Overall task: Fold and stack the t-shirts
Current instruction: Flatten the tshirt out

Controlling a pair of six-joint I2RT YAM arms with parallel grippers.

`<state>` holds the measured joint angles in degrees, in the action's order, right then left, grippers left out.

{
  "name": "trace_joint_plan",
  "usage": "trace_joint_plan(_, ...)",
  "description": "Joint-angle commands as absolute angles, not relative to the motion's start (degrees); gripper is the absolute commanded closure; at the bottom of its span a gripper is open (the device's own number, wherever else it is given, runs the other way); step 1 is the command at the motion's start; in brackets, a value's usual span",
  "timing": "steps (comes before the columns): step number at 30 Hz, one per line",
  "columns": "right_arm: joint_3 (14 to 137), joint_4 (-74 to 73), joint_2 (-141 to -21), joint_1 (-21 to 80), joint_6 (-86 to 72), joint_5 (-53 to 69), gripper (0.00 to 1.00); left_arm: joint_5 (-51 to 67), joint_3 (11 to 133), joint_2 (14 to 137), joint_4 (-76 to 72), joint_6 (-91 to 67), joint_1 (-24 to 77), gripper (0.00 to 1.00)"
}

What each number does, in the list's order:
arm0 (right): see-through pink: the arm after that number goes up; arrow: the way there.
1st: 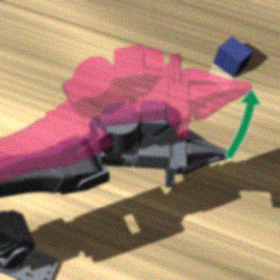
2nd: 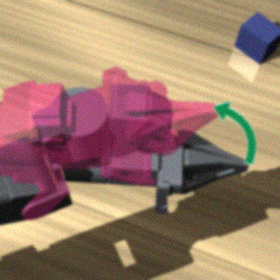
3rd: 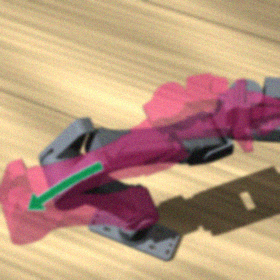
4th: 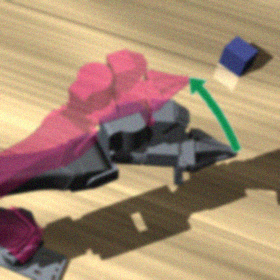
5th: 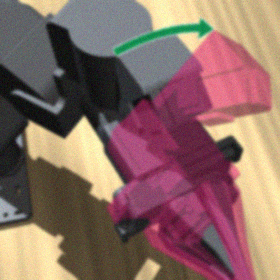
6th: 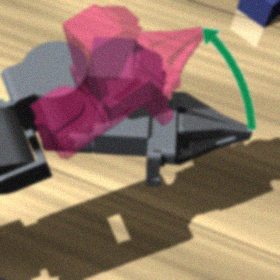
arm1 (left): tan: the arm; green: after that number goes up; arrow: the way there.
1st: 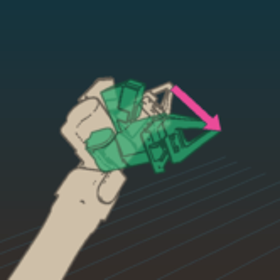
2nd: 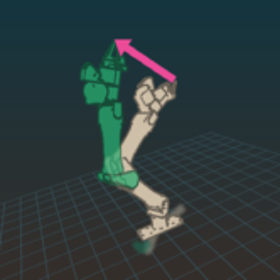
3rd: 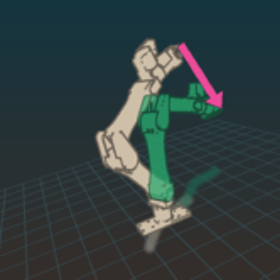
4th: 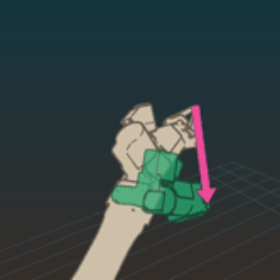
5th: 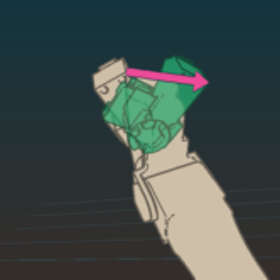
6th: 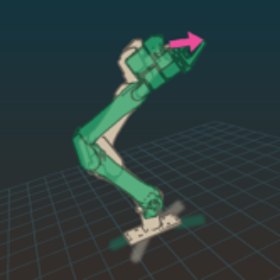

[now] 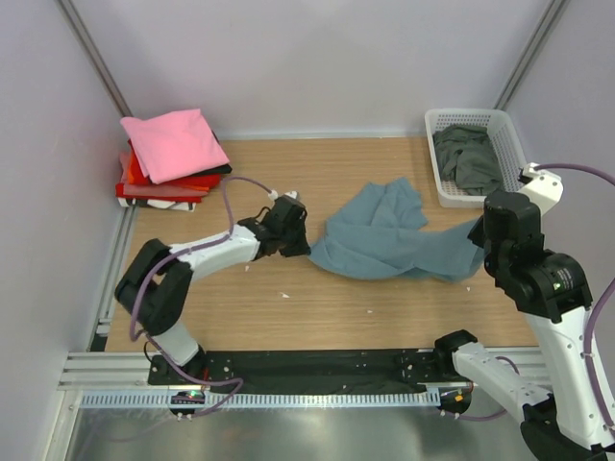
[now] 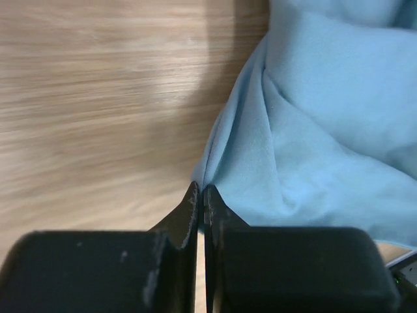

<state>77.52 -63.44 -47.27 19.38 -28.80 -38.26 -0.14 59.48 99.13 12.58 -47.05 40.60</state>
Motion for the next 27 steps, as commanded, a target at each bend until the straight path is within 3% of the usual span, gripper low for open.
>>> trace_joint_plan(1, 82.2, -60.9, -48.1, 19.2, -27.8, -38.9, 0.99, -7.1, 62.2, 86.2, 20.7, -43.0, 40.0, 1.0)
trace_joint_plan(8, 89.5, -57.0, -44.6, 19.2, -25.4, -29.1, 0.99, -22.2, 71.4, 65.6, 39.3, -37.9, 40.6, 1.0)
trace_joint_plan(12, 92.0, -51.6, -40.5, 19.2, -21.3, -14.6, 0.99, -25.0, 77.3, 57.8, 46.9, -35.4, 41.4, 1.0)
trace_joint_plan(19, 97.8, -48.3, -36.1, 19.2, -16.8, 1.5, 0.99, -21.1, 90.1, 52.0, 53.3, -26.0, 42.7, 1.0)
trace_joint_plan(27, 104.6, -48.0, -32.7, 19.3, -12.3, 2.0, 0.99, -13.9, 105.4, 49.6, 58.5, -17.7, 42.7, 1.0)
